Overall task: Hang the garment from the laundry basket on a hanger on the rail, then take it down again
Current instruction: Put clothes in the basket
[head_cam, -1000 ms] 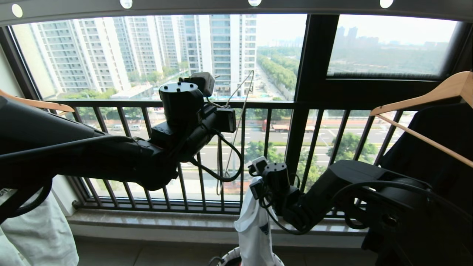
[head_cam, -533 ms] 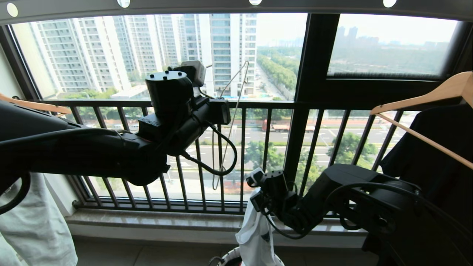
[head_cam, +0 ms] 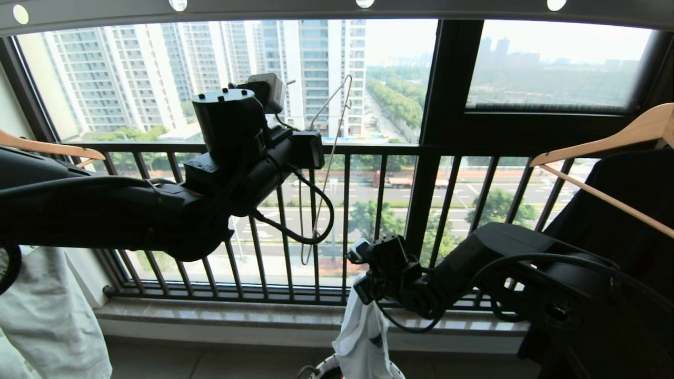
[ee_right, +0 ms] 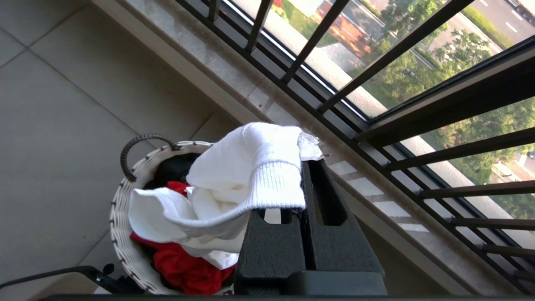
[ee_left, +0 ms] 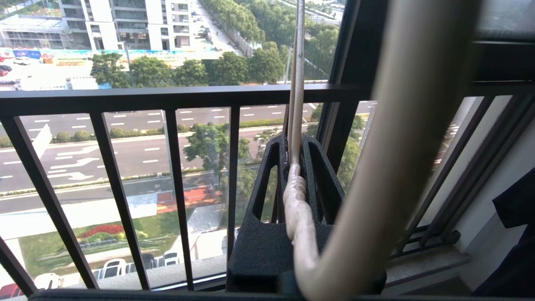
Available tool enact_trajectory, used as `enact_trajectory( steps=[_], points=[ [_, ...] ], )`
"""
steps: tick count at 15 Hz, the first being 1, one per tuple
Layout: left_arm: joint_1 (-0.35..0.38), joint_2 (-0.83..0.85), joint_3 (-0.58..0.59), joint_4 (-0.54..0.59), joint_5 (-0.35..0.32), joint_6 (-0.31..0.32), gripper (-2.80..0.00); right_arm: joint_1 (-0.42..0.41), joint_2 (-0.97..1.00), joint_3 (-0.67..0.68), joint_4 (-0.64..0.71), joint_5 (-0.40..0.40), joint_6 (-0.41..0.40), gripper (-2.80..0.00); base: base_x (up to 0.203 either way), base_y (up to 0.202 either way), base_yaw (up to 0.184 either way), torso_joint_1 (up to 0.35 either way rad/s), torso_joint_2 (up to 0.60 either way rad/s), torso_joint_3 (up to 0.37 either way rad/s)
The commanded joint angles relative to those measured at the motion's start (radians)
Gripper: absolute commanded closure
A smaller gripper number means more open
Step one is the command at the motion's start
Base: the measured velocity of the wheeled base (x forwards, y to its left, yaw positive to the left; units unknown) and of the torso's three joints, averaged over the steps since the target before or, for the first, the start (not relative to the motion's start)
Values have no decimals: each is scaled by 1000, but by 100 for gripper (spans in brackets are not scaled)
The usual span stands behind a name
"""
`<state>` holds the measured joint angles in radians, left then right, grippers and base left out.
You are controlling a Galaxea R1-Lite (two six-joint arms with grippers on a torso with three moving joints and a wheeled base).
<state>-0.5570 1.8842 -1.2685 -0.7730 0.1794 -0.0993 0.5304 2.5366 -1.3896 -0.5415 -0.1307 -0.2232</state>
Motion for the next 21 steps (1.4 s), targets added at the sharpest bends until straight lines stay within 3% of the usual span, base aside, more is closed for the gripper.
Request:
enact_trajectory(
  steps=[1, 3, 4, 12, 21],
  points=[
    [0, -1, 0, -5, 2, -2, 0, 0, -1, -5, -5, 5, -2, 0, 0, 0, 0, 0, 0, 0],
    [0, -1, 0, -5, 2, -2, 0, 0, 5, -6, -5, 10, -2, 0, 0, 0, 0, 0, 0, 0],
    [0, -1, 0, -5, 2, -2, 0, 0, 6, -9, -5, 10, -2, -280, 0, 0, 0, 0, 0, 0],
    [1, -3, 0, -5, 2, -2, 0, 0, -31, -23, 117, 29, -6, -280, 0, 0, 0, 0, 0, 0],
    [12, -16, -2, -6, 0, -3, 0, -33, -55, -229, 562, 80, -93, -280, 0, 0, 0, 0, 0, 0]
  ],
)
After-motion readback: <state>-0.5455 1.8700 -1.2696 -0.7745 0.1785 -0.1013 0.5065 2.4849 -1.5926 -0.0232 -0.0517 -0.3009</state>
